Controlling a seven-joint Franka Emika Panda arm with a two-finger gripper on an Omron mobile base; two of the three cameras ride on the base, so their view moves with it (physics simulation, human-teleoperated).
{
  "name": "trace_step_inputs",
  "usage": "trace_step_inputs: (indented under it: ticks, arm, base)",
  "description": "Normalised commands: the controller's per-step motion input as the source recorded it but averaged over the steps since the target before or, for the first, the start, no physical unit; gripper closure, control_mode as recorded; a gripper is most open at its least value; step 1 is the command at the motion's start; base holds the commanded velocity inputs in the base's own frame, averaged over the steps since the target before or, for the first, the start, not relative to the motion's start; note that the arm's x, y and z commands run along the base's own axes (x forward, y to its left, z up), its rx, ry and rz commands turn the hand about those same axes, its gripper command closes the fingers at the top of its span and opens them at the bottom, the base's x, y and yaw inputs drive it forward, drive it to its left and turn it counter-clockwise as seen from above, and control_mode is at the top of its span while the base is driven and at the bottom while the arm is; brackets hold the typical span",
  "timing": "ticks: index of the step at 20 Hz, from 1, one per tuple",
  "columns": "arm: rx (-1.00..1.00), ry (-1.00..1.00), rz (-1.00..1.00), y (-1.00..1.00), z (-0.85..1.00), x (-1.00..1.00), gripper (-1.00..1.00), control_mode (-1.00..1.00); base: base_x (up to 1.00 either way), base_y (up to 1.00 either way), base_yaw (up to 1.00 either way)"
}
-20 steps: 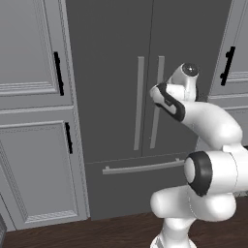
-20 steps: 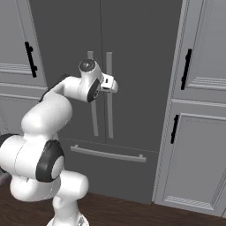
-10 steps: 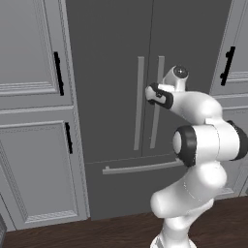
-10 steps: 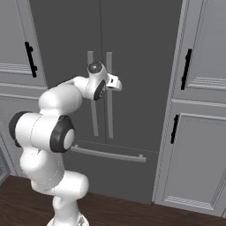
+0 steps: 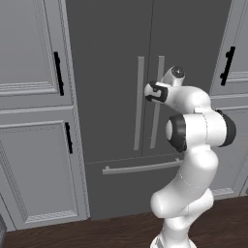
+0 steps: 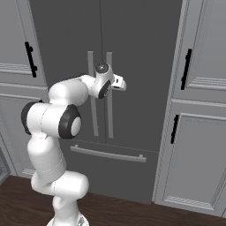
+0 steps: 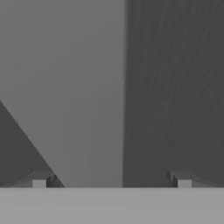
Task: Grab a lemon wedge from the fridge and one ice cube from the ice bowl, and put them in the glass of lemonade.
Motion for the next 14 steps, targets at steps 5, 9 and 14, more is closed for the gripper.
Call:
trace_step_inputs:
  ticks: [5, 9, 14]
  arm:
    - [0.00, 0.00, 0.00, 0.11, -0.38, 0.47, -1.00, -1.00]
    - [0.00, -0.01, 0.00, 0.02, -0.14, 0.37, -1.00, -1.00]
    - [0.00, -0.01, 0.00, 0.04, -0.16, 0.39, 1.00, -1.00]
  base:
    - [0.00, 0.00, 0.00]
    - [0.00, 0.00, 0.00]
    - [0.00, 0.00, 0.00]
